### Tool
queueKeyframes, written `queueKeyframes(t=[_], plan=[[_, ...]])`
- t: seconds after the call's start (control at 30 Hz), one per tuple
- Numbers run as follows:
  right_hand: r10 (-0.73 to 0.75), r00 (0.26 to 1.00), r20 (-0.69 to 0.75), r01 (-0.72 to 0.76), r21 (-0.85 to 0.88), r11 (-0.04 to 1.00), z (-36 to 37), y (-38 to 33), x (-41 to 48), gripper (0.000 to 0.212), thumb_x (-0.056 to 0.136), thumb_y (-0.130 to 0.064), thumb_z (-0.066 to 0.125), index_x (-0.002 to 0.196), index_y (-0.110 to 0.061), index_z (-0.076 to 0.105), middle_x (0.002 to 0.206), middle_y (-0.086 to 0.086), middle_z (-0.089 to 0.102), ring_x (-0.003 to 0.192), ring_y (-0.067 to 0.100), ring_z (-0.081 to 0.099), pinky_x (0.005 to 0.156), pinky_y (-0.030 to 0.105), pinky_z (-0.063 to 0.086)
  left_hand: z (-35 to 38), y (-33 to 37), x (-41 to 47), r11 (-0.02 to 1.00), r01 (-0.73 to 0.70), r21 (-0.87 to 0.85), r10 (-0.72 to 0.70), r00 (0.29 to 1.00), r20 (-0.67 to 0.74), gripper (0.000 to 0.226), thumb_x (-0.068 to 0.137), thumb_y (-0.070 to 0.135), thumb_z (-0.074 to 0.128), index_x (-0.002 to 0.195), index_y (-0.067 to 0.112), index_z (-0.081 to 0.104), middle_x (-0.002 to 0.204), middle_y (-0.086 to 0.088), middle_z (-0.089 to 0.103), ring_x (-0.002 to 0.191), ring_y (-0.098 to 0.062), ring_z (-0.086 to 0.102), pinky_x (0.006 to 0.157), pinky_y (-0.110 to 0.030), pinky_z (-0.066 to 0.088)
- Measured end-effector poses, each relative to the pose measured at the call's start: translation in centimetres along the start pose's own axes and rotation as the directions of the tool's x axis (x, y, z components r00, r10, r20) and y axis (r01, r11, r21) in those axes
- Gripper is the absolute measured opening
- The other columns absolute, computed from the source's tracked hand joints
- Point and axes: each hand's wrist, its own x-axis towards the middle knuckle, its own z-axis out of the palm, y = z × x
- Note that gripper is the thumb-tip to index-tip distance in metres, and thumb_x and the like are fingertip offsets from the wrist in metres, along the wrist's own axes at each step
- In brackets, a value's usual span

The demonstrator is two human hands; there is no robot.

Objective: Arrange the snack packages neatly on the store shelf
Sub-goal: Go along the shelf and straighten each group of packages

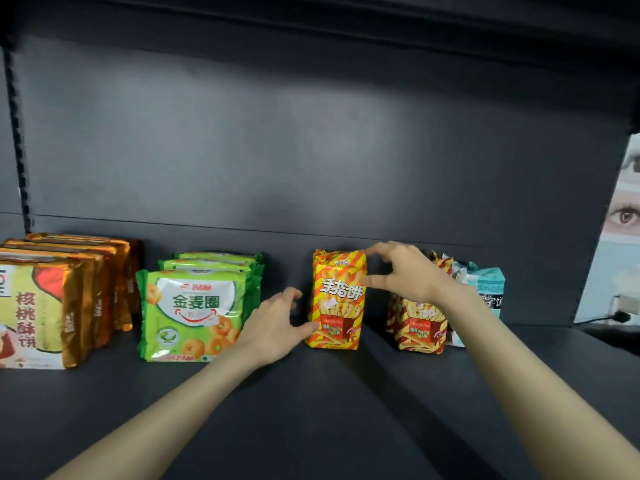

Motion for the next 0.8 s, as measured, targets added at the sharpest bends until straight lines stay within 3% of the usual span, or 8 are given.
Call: queueKeyframes(t=[0.47, 0.67, 0.8], plan=[[-0.028, 0.997, 0.073, 0.007, 0.274, 0.962, 3.4, 3.5, 2.5, 0.082, 0.081, -0.028, 0.072, 0.147, -0.019, 0.025, 0.147, 0.006, 0.038, 0.134, 0.025, 0.039, 0.104, 0.037, 0.04, 4.4, -0.5, 2.8, 0.943, 0.189, -0.275, -0.137, 0.971, 0.197, 0.103, 0.071, 0.036, 0.08, 0.149, 0.016, 0.015, 0.15, -0.006, 0.035, 0.135, -0.022, 0.038, 0.108, -0.037, 0.037], [0.013, 0.988, 0.155, -0.075, 0.399, 0.914, 4.3, 3.7, 3.7, 0.093, 0.082, -0.023, 0.071, 0.15, -0.022, 0.007, 0.142, 0.004, 0.046, 0.126, 0.019, 0.049, 0.101, 0.032, 0.042, 5.2, -1.1, 4.4, 0.91, 0.188, -0.369, -0.079, 0.953, 0.291, 0.091, 0.071, 0.032, 0.08, 0.144, 0.022, 0.026, 0.126, 0.009, 0.056, 0.115, -0.01, 0.054, 0.103, -0.029, 0.042], [0.015, 0.981, 0.193, -0.105, 0.465, 0.879, 5.0, 4.0, 4.5, 0.087, 0.082, -0.023, 0.07, 0.148, -0.02, 0.013, 0.136, 0.002, 0.048, 0.124, 0.019, 0.05, 0.099, 0.032, 0.044, 5.6, -1.3, 4.6, 0.89, 0.176, -0.421, -0.034, 0.946, 0.324, 0.084, 0.077, 0.025, 0.076, 0.143, 0.025, 0.025, 0.118, 0.013, 0.056, 0.11, -0.006, 0.056, 0.097, -0.025, 0.045]])
